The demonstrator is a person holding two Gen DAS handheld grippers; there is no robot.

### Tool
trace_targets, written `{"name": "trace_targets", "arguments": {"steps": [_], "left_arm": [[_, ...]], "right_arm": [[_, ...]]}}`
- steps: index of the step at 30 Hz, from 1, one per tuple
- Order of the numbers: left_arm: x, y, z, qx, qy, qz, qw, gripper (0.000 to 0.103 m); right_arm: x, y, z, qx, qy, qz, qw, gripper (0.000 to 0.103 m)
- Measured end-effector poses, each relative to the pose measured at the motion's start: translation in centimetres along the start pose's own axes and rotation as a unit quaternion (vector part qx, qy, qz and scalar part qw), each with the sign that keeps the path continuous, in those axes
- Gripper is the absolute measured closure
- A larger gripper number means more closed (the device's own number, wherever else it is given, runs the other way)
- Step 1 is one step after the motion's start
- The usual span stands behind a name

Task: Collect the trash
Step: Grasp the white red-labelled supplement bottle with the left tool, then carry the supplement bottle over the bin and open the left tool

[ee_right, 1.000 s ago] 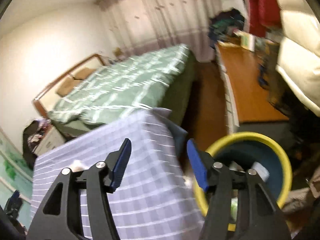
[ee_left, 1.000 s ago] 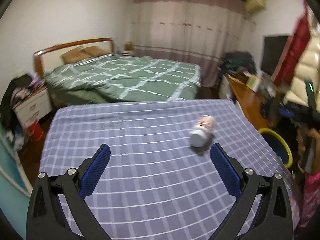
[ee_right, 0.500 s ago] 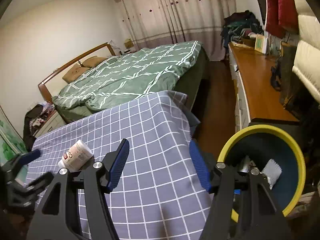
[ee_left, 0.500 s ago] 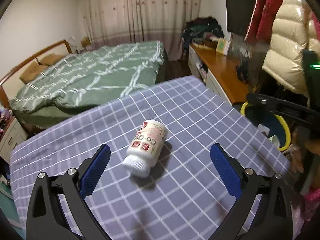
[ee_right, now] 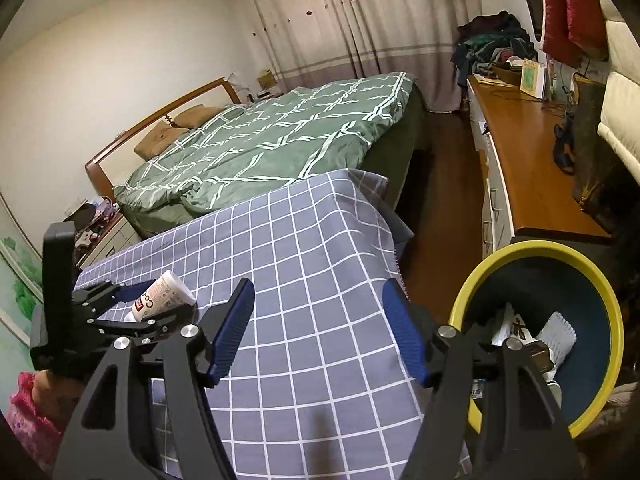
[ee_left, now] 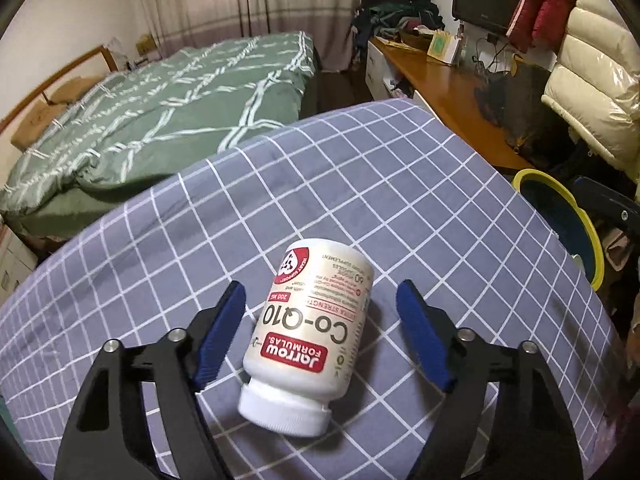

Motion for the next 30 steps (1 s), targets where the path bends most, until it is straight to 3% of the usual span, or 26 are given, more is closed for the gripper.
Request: {"name": "trace_targets", "arguments": {"steps": [11,22,30], "left_arm": [[-0.3,1.0,-0.8,-0.019,0.001,-0.009,0.9998,0.051],[0.2,-1.7,-1.0,-0.01,-0.013,-0.004,0.9998,0.055],[4.4,-6.5,0.6,0.025,-0.003,-0.019,0.9995,0.055]], "right_arm": [[0.0,0.3,-0.3,-0.011,-0.001,0.002,1.0,0.04],[1.4,-0.3,0.5,0.004,0.012,-0.023,1.0,0.04],[1.1,-4.2,2.5,0.041,0.004,-0.001,0.999,0.04]]}}
Point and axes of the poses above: each gripper's, at about its wrist camera, not at the fingertips, and y roughly the way its jaws point, x to its right, z to its top, the point moved 4 cm from there along y, roughly the way its jaws point, and after that the axes turned 11 degrees about x, right-handed, at the moved point
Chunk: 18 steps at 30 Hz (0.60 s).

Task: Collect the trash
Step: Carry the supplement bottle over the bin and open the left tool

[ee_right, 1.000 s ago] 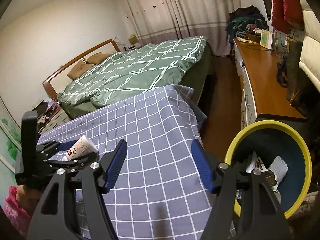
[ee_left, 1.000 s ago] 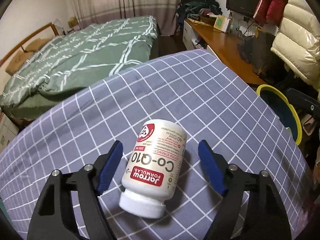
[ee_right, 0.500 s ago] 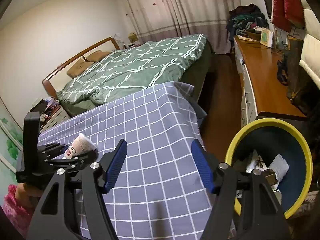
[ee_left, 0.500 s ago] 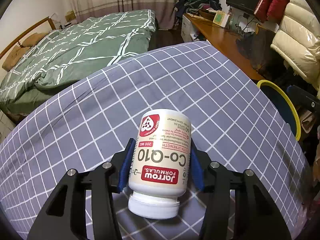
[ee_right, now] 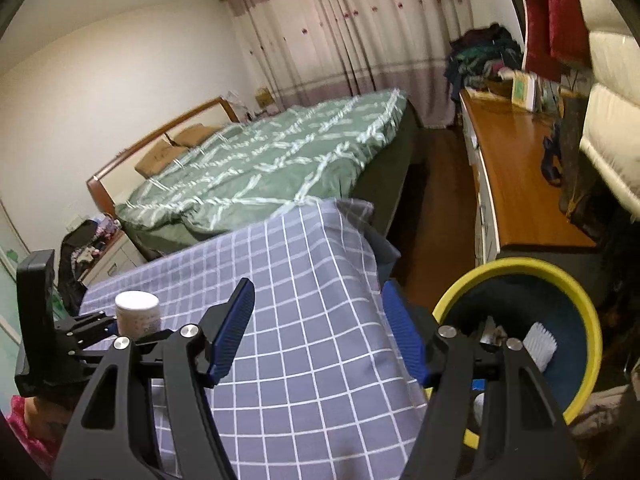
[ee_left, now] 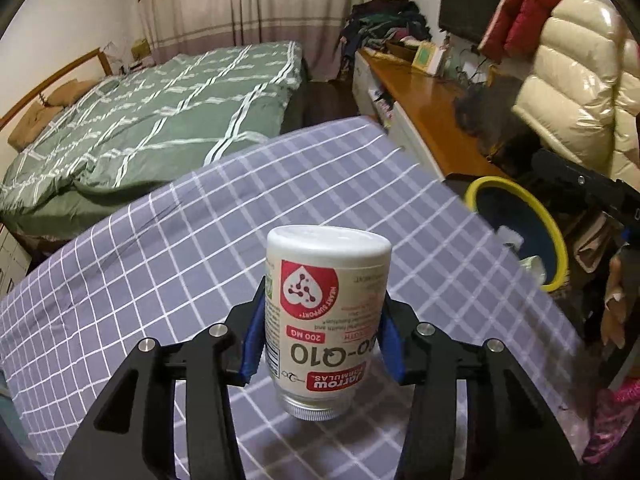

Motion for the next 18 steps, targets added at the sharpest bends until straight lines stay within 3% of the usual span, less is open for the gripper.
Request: {"name": "trace_targets", "arguments": {"steps": [3,8,13,18], "left_arm": [[2.3,-1.4,1.0,0.013,0.007,-0.013,0.9998,0.055],[7.0,-2.1,2.8,0.024,0.017,-0.046,0.9985,0.055],[13.5,-0.3,4.3,0.02,0.038,-0.094,0.9946,0.055],[19.8,2.6,5.2,0.006,0.057,-0.133,0.9894,0.055]], "right_arm": [[0.7,-2.6,0.5,0.016,-0.015,-0.001,1.0,0.04],[4.2,-7.2,0.1,0.035,-0.046,-0.053,0.997,0.04],[9.7,-11.0,-1.5,0.029,-0.042,-0.116,0.992,0.04],[14.2,-13.5,-3.3,0.017,-0.017,-0.151,0.988,0.04]]}}
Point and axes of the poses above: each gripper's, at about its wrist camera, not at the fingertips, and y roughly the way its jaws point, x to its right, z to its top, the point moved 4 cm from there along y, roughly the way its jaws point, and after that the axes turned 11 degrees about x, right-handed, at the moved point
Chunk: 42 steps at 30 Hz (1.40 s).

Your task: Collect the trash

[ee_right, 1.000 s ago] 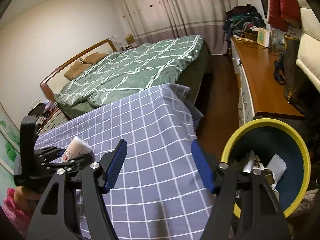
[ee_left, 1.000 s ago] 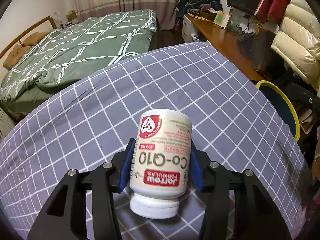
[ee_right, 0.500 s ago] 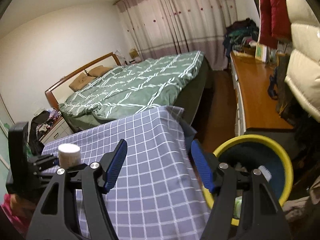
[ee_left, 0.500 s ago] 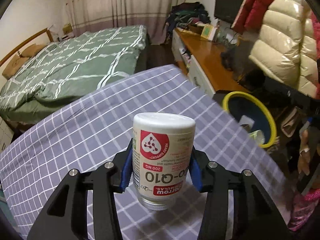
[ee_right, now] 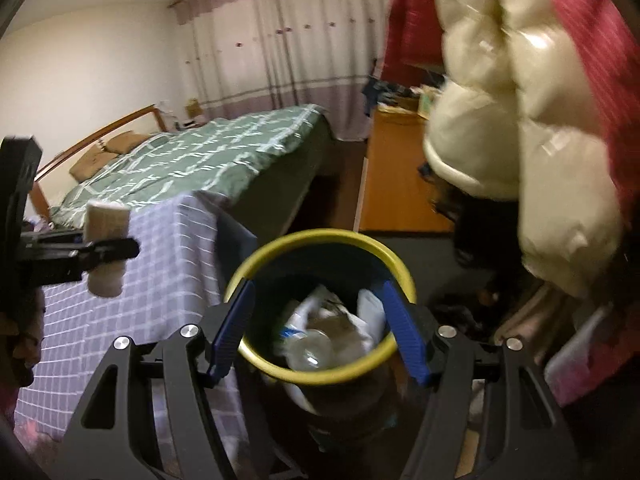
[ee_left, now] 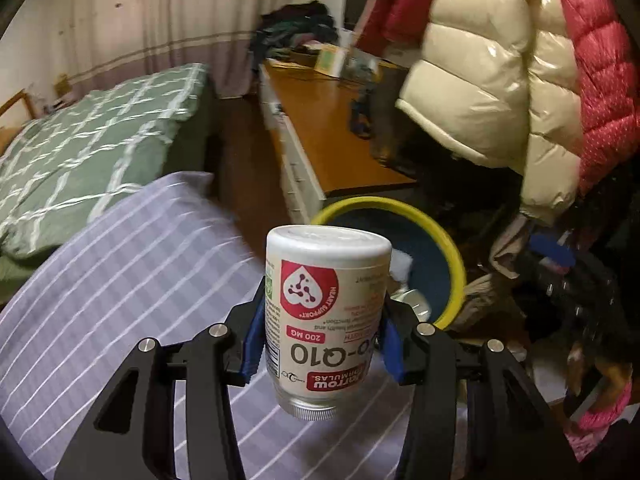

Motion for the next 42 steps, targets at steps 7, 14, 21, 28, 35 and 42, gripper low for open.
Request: {"name": "trace_targets", "arguments": {"steps": [7,14,21,28,35,42], "left_arm": [[5.4,7.4,1.4,-0.031,0.022,-0.025,0.999,0.055],[6.9,13.5,1.2,-0.064,0.02,-0.011,0.9977,0.055],[5.7,11.8,1.8,-0.034,0.009,0.016,0.9992,0.025],[4.1,-0.9,2.7,0.08,-0.001,0.051,0.9955,0.005],[0.8,-16.0,-2.1,0.161,-0.06,0.146,0.9743,0.005],[-0.7,-27.1,-9.1,0.187,-0.083,0.284,0.9368,0.005]], "right_arm": [[3.5,-0.2,-1.5,-0.015,0.026,-0.014,0.999,0.04],[5.3,-0.5,-1.8,-0.017,0.04,-0.024,0.999,0.039],[5.3,-0.7,-2.4,-0.024,0.043,-0.022,0.999,0.039],[2.4,-1.2,-2.7,-0.031,0.023,0.015,0.999,0.038],[-1.8,-2.8,-2.1,-0.023,-0.013,0.063,0.998,0.026],[-5.0,-6.2,-1.6,-0.004,-0.043,0.093,0.995,0.013]]}}
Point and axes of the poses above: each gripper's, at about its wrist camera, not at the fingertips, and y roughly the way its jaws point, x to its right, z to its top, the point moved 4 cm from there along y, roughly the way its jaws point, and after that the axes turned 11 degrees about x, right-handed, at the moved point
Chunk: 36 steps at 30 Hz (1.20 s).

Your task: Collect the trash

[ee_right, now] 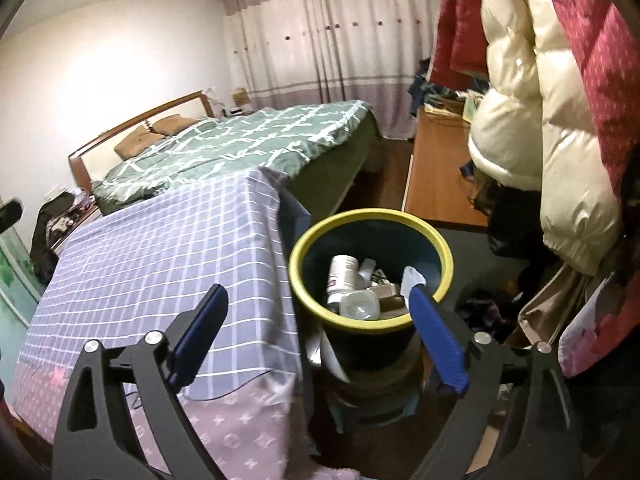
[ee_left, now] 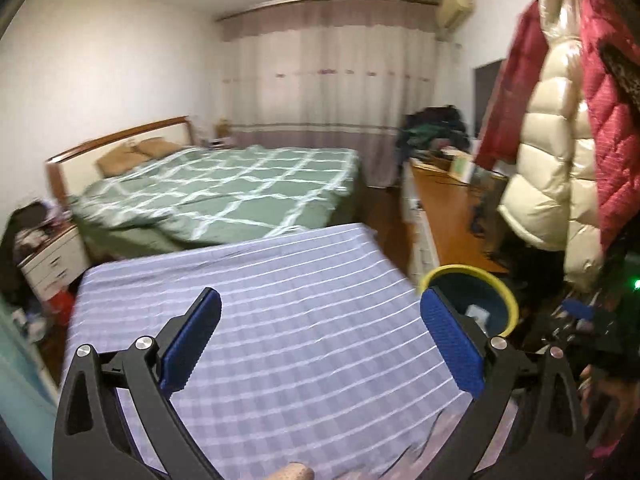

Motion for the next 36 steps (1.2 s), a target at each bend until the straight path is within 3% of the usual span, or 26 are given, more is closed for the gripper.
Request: {"name": "trace_targets", "arguments": {"steps": [6,13,22,36], "left_arm": [[-4.8,-6.2,-2.2,0.0,-0.03,0.068,0.9972,0.005],[-8.2,-10.9,-3.8,0.022,-0.074,0.108,0.9912,0.005],[-8.0,-12.8,-4.4,0.031,-0.073,0.108,0.991,0.005],[-7.6,-11.3,-4.5,0.017,-0.083,0.104,0.9909,0.005]], "right_arm": [[-2.0,-2.1,0.7,0.022,-0.018,0.012,1.0,0.011],[-4.0,-4.7,0.9,0.044,-0.034,0.027,0.998,0.008],[-4.7,-5.9,0.8,0.052,-0.037,0.036,0.997,0.007],[-5.2,-5.4,0.8,0.05,-0.038,0.039,0.997,0.007]]}}
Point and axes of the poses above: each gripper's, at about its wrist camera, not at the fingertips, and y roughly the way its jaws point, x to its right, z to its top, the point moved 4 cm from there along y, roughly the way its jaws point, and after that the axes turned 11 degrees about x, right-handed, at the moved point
